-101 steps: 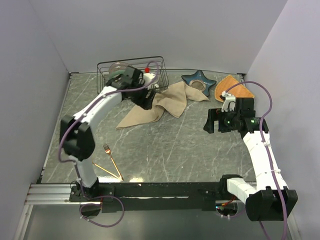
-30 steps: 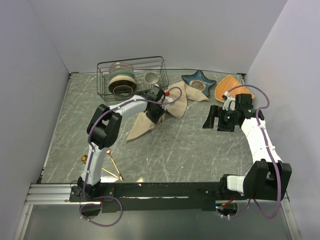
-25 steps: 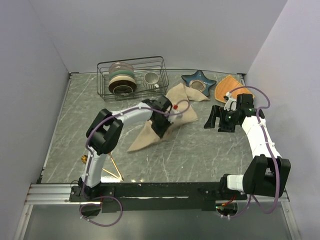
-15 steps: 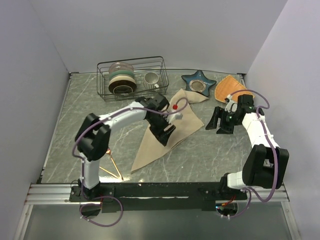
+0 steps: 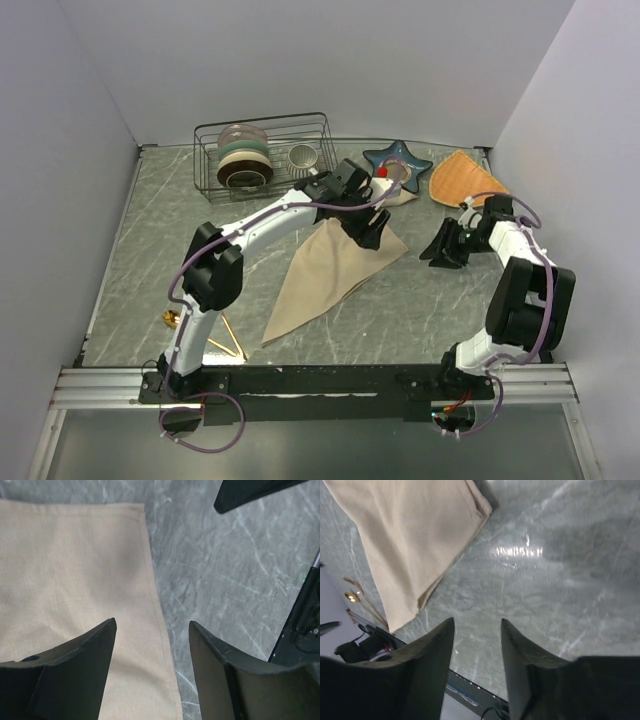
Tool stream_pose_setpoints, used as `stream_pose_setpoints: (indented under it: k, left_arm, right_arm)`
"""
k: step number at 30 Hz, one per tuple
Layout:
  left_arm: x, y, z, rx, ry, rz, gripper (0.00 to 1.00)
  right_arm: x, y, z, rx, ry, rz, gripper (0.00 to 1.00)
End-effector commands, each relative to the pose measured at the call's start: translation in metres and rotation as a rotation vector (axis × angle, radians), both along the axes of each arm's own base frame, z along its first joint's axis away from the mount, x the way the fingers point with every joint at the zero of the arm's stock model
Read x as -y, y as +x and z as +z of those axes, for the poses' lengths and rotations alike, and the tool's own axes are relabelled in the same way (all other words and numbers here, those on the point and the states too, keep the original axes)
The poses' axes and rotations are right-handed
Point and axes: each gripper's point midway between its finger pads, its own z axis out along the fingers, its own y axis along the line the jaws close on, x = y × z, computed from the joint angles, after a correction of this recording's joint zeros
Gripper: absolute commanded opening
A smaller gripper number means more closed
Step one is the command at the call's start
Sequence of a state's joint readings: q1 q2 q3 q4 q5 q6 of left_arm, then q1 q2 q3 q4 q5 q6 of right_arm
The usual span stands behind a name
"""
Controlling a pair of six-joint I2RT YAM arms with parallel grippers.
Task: Fold the napkin into a case and place the utensils inside
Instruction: Pick up the crumpled napkin from the center of the board.
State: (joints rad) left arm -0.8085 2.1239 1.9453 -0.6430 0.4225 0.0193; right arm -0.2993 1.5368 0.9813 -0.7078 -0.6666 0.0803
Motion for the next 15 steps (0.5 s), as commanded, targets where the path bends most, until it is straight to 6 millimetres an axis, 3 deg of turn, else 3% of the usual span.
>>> stream_pose_setpoints:
  k: [1,4,15]
  left_arm:
    - [0.005,0.0,0.003,-0.027,-0.035,0.012,0.65]
    - [0.001,0.003,0.003,-0.039,-0.044,0.024,0.64]
    - [-0.028,0.003,0.001,-0.082,-0.063,0.052,0.65]
  right_arm:
    - [0.003,0.04,0.007,0.094,0.038,-0.025,0.45]
    - [0.0,0.051,0.0,0.078,0.066,-0.015,0.4]
    - [-0.011,0.077,-0.025,0.093,0.007,0.032,0.39]
